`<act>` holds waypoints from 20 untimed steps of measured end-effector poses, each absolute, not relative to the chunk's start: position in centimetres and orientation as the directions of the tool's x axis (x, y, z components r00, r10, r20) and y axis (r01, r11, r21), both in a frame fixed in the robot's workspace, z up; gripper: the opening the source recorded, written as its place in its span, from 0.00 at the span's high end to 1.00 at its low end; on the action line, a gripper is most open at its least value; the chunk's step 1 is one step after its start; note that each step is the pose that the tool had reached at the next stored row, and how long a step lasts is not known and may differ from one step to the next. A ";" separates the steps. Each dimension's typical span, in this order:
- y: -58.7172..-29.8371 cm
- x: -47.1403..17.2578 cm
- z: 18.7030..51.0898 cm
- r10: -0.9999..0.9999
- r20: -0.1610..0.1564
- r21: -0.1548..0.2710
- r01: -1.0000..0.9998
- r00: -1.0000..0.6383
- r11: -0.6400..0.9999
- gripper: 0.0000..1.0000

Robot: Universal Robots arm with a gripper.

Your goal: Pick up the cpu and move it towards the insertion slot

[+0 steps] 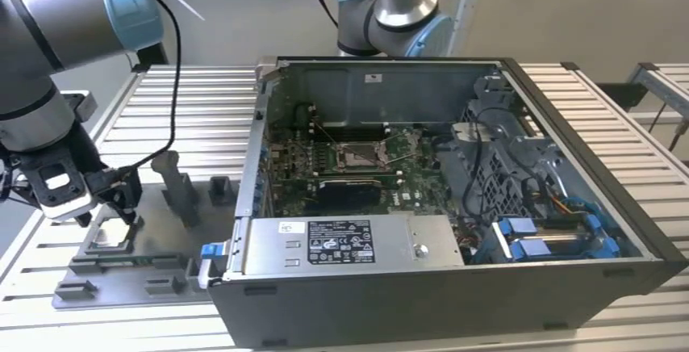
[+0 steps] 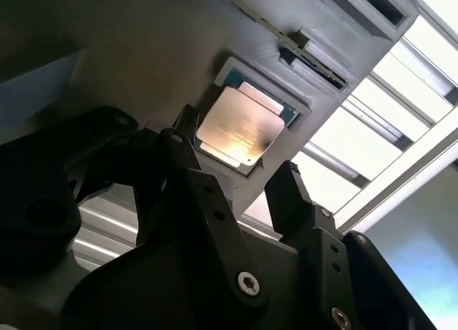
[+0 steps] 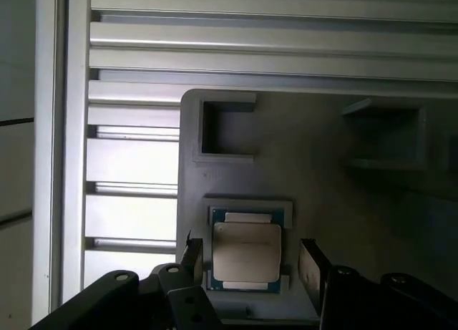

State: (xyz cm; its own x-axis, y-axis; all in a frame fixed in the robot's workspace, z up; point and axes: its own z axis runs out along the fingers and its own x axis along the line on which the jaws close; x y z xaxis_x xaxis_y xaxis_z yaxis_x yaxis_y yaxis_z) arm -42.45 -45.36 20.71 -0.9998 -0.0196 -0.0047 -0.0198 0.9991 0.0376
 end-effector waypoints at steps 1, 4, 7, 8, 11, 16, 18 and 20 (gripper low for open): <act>-45.4 -42.5 20.5 -0.019 -0.005 0.038 -0.020 -1.000 0.999 0.00; -45.5 -42.5 20.0 -0.020 -0.005 0.038 -0.020 -1.000 0.999 0.00; -45.6 -42.5 19.5 -0.019 -0.005 0.038 -0.020 -1.000 0.999 0.00; -45.6 -42.5 19.4 -0.020 -0.005 0.037 -0.020 -1.000 0.999 0.00; -45.7 -42.5 19.1 -0.020 -0.005 0.038 -0.020 -1.000 0.999 0.00; -45.8 -42.6 18.8 -0.020 -0.005 0.038 -0.020 -1.000 0.999 0.00; -45.8 -42.6 18.7 -0.020 -0.005 0.037 -0.020 -1.000 0.999 0.00; -45.8 -42.6 18.7 -0.020 -0.005 0.037 -0.020 -1.000 0.999 0.00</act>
